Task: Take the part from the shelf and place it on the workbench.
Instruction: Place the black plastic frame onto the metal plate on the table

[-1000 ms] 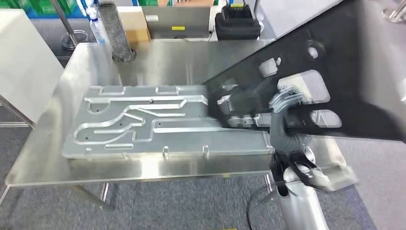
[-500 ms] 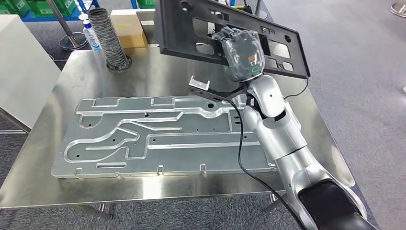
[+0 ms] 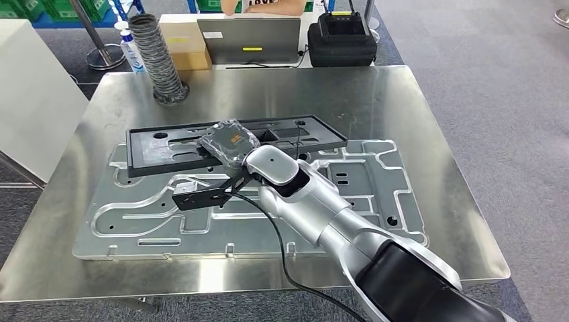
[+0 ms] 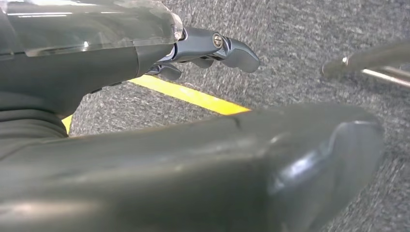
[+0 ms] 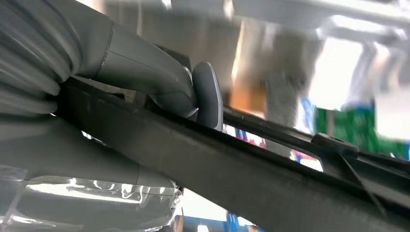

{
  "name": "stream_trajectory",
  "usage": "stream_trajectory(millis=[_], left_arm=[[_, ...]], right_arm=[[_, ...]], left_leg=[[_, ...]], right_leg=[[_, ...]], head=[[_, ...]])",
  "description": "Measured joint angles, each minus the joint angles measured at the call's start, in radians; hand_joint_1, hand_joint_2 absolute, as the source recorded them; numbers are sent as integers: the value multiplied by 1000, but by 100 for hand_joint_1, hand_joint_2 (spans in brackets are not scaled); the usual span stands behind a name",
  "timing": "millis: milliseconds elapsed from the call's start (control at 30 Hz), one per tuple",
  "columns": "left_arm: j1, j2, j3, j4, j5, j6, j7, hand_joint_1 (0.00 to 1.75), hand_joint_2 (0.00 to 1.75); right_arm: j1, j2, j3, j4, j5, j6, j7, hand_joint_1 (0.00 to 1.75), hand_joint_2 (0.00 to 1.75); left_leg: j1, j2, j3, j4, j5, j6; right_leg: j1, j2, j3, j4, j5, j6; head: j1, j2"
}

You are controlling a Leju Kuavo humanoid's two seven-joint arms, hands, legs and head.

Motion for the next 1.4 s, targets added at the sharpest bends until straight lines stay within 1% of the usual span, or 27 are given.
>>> stream_trajectory(millis=[33, 133, 200, 267, 300, 333, 367, 400, 467, 533, 600, 667, 767, 800, 833, 867, 933, 967, 1033, 1133, 1167, 1200, 1267, 1300, 1333, 1367, 1400], left_arm=[[0, -1, -1, 0, -3, -1, -3, 0, 0], [1, -2, -6, 0, -10, -5, -12, 0, 0], [0, -3, -7, 0, -11, -7, -17, 0, 0], [1, -3, -7, 0, -12, -8, -22, 0, 0], [1, -3, -7, 0, -12, -8, -23, 0, 0], [2, -4, -7, 0, -12, -9, -25, 0, 0], [2, -4, -7, 0, -12, -10, -25, 0, 0], [2, -4, -7, 0, -12, -11, -26, 0, 0], [1, -5, -7, 1, -12, -12, -28, 0, 87], [1, -6, -7, 1, -13, -13, -31, 0, 175], [1, -9, -7, 1, -12, -13, -34, 0, 175], [0, -11, -7, 1, -12, -12, -35, 0, 175], [0, -12, -7, 1, -11, -7, -36, 0, 44], [1, -12, -7, 1, -9, -5, -37, 0, 0], [1, -13, -7, 1, -8, -4, -37, 0, 0], [1, -14, -7, 1, -7, -3, -39, 0, 0], [1, -17, -7, 1, -5, -3, -43, 0, 0], [1, -19, -7, 1, -5, -4, -47, 0, 0], [2, -23, -7, 1, -3, -9, -55, 0, 0], [3, -25, -7, 1, -1, -25, -64, 0, 0], [3, -25, -7, 1, -1, -30, -67, 0, 0], [3, -25, -7, 1, 0, -33, -70, 0, 0], [4, -24, -6, 1, 9, -41, -78, 0, 0], [6, -24, -5, 1, 14, -45, -83, 0, 0], [9, -24, -5, 1, 21, -49, -88, 0, 0], [13, -25, -3, 1, 27, -52, -93, 0, 0], [17, -25, -2, 1, 32, -54, -97, 0, 0]], right_arm=[[-3, 8, 4, 26, -20, 19, 14, 175, 175], [-4, 25, 13, 81, -61, 70, 62, 175, 175], [-6, 37, 33, 102, -87, 105, 98, 175, 175], [-4, 44, 66, 117, -107, 131, 128, 175, 175], [-1, 45, 83, 123, -113, 139, 140, 175, 175], [1, 47, 98, 127, -117, 144, 148, 175, 175], [3, 49, 111, 132, -120, 147, 155, 175, 175], [3, 50, 121, 135, -121, 148, 159, 175, 175], [0, 54, 135, 141, -126, 152, 163, 87, 87], [-1, 56, 150, 146, -136, 159, 164, 0, 0], [0, 57, 166, 150, -150, 164, 165, 0, 0], [0, 57, 179, 152, -162, 165, 164, 0, 0], [1, 57, 198, 155, -179, 168, 163, 0, 0], [2, 57, 205, 156, -190, 170, 161, 0, 0], [2, 57, 211, 157, -206, 171, 157, 0, 0], [2, 57, 215, 157, -226, 170, 151, 0, 0], [-4, 58, 219, 157, -273, 160, 133, 0, 0], [-10, 58, 217, 156, -299, 151, 120, 0, 0], [-20, 58, 204, 155, -345, 133, 89, 0, 0], [-26, 54, 175, 149, -391, 107, 43, 0, 0], [-27, 53, 163, 142, -404, 97, 27, 0, 0], [-27, 49, 147, 132, -419, 85, 10, 0, 0], [-17, 31, 105, 97, -460, 51, -33, 0, 0], [-4, 14, 75, 68, -487, 32, -60, 0, 0], [14, -8, 41, 30, -514, 10, -86, 0, 0], [39, -32, 0, -21, -541, -18, -113, 0, 0], [68, -56, -46, -88, -559, -53, -134, 0, 0]], left_leg=[[1, 1, 0, -2, -2, -6], [4, 6, 2, 7, -18, -22], [7, 7, -36, 92, -63, -29], [8, 7, -107, 227, -114, -37], [10, 7, -134, 269, -119, -41], [12, 8, -145, 274, -104, -44], [16, 8, -135, 237, -69, -48], [20, 8, -110, 171, -25, -51], [22, 6, -59, 54, 27, -51], [18, 4, -44, 21, 28, -39], [18, 4, -45, 20, 31, -23], [20, 6, -44, 17, 34, -8], [16, 8, -45, 16, 35, 5], [14, 9, -45, 16, 35, 6], [12, 9, -45, 16, 35, 6], [10, 8, -44, 16, 35, 6], [7, 7, -42, 16, 34, 6], [5, 6, -42, 16, 34, 4], [4, 6, -43, 15, 34, -3], [5, 8, -43, 15, 29, -17], [5, 8, -51, 35, 14, -21], [6, 9, -67, 75, -12, -24], [8, 9, -124, 204, -76, -29], [9, 9, -149, 259, -94, -32], [11, 9, -161, 283, -94, -35], [13, 9, -154, 266, -74, -38], [17, 9, -128, 212, -40, -41]], right_leg=[[3, 1, 3, -6, -5, -3], [-2, 4, 19, -29, -7, -13], [-6, 4, 33, -41, -8, -19], [-7, 4, 40, -41, -13, -23], [-7, 5, 43, -40, -16, -23], [-8, 5, 45, -38, -19, -21], [-9, 6, 47, -34, -24, -18], [-11, 7, 50, -28, -29, -13], [-10, 10, 49, -14, -41, -2], [-7, 13, 46, -6, -44, 8], [-8, 14, 45, -5, -45, 17], [-11, 10, 29, 34, -74, 26], [-12, 6, -56, 222, -165, 35], [-12, 5, -80, 273, -180, 35], [-12, 5, -89, 288, -176, 33], [-11, 5, -76, 263, -154, 28], [-6, 5, -9, 126, -88, 13], [-2, 4, 23, 60, -66, 6], [5, 2, 52, -3, -54, -1], [1, 1, 60, -22, -46, -9], [-3, 1, 65, -30, -42, -13], [-6, 0, 69, -38, -38, -16], [-6, -1, 71, -41, -37, -19], [-6, -2, 71, -40, -37, -18], [-7, -2, 71, -38, -39, -16], [-9, -3, 72, -36, -41, -13], [-11, -2, 72, -31, -44, -8]], head=[[0, 0], [0, 0], [0, 0], [0, 0], [0, 0], [0, 0], [0, 0], [0, 0], [0, 0], [0, 0], [0, 0], [0, 0], [0, 0], [0, 0], [0, 0], [0, 0], [0, 0], [0, 0], [0, 0], [0, 0], [0, 0], [0, 0], [0, 0], [0, 0], [0, 0], [0, 0], [0, 0]])
